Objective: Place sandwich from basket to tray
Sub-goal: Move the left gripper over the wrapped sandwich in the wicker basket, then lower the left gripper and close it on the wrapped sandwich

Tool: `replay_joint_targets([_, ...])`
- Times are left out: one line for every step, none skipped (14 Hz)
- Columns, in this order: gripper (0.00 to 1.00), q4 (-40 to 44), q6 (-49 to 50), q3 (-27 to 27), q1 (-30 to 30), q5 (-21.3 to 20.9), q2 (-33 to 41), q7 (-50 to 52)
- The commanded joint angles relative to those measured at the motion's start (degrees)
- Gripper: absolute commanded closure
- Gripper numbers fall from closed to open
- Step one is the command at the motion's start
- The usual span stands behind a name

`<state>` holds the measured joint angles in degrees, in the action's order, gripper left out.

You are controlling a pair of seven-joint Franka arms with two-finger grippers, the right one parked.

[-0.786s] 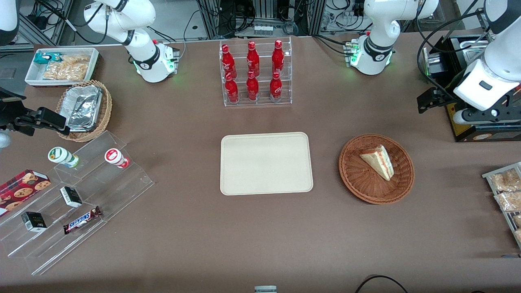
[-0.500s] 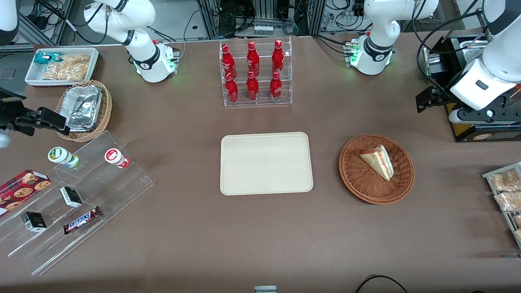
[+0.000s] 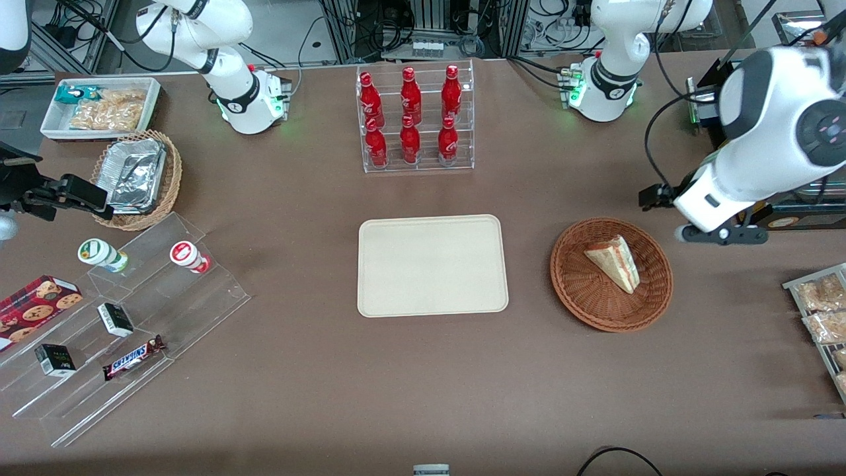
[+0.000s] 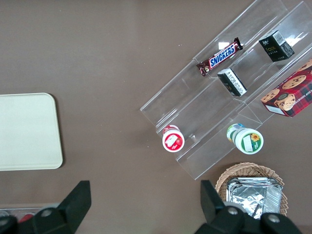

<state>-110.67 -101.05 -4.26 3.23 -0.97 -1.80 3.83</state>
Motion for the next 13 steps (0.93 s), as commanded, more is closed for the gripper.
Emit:
replay_joint_targets([0.00, -10.42, -10.80, 0.22, 0.46, -0.44, 2.32, 0.30])
replay_joint_targets([0.00, -13.49, -15.19, 0.22, 0.38, -0.44, 2.50, 0.57])
replay_joint_targets([0.00, -16.57, -20.02, 0.30, 0.29, -0.44, 2.59, 1.53])
replay_joint_targets([0.00, -17.99, -22.85, 0.30, 0.29, -0.44, 2.15, 5.36])
replay_joint_targets([0.00, -18.70, -24.36, 0.30, 0.29, -0.35, 1.63, 11.49])
replay_joint_targets([0.00, -19.06, -26.20, 0.22, 0.46, -0.43, 0.58, 20.25])
replay_joint_targets([0.00, -19.24, -27.26, 0.22, 0.55, -0.44, 0.13, 27.13])
replay_joint_targets([0.00, -19.41, -28.40, 0.22, 0.55, -0.44, -0.48, 33.72])
replay_joint_targets([0.00, -19.76, -29.81, 0.22, 0.55, -0.44, -0.84, 38.66])
replay_joint_targets([0.00, -20.63, -31.91, 0.22, 0.46, -0.44, -1.19, 43.15])
replay_joint_targets([0.00, -21.77, -34.19, 0.22, 0.38, -0.44, -1.54, 46.41])
replay_joint_targets([0.00, -22.66, -36.48, 0.22, 0.37, -0.44, -1.98, 48.80])
replay_joint_targets([0.00, -23.45, -38.59, 0.22, 0.37, -0.35, -2.94, 51.34])
